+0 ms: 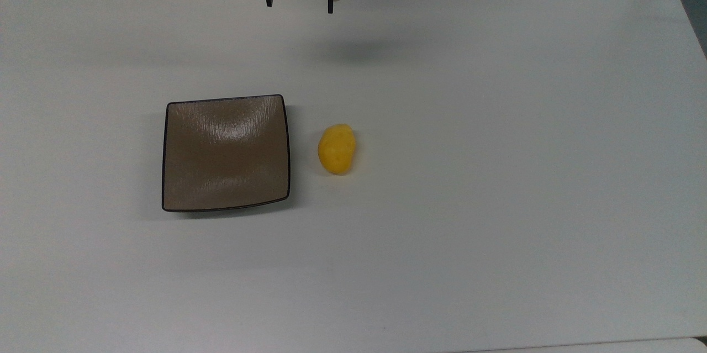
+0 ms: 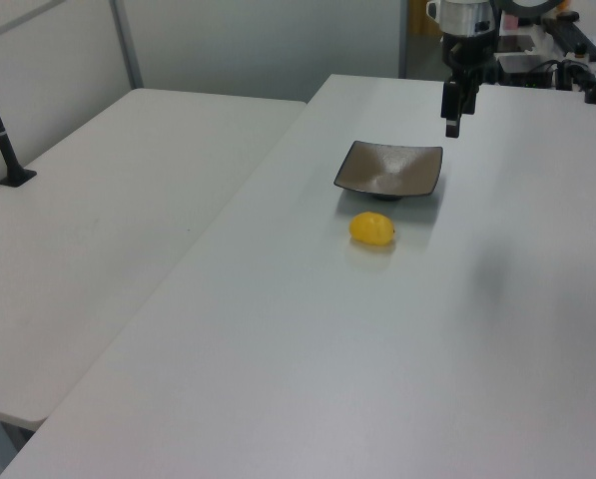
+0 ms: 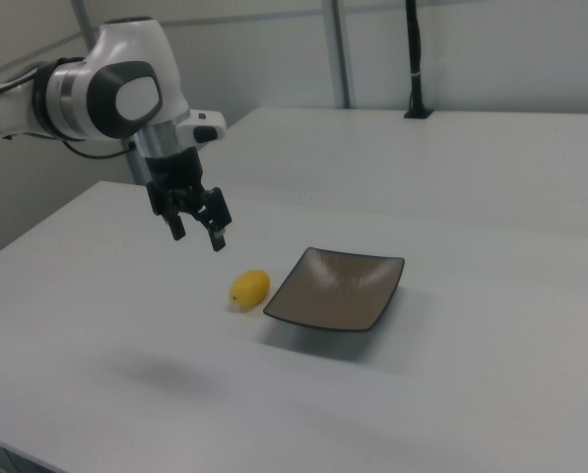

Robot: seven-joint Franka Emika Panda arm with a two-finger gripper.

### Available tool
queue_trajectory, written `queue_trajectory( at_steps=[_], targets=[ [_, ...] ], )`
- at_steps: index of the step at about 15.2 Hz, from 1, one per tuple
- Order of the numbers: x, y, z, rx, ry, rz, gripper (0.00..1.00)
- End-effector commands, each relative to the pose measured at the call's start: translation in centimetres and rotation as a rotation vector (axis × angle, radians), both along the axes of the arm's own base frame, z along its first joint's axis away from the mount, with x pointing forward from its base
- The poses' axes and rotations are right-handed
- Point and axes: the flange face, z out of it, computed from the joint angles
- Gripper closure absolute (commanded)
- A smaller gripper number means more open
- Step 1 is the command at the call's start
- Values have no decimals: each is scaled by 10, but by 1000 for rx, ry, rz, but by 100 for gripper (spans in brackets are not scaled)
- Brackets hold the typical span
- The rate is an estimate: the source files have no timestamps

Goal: Put potatoes on a ceramic plate
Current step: 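Move the open gripper down over the yellow potato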

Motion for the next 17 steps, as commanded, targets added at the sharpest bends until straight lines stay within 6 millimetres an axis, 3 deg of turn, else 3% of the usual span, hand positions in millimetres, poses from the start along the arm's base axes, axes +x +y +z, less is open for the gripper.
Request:
queue_trajectory(
  at_steps=[1, 3, 10, 15, 17],
  targets=[
    [11, 1, -22, 43, -20, 57, 0],
    [7, 5, -32, 41, -1, 63, 0],
    [8, 17, -36, 42, -2, 77, 0],
    [28, 30, -44, 72, -101, 85, 0],
    [36, 35, -59, 113, -96, 16, 0]
  ],
)
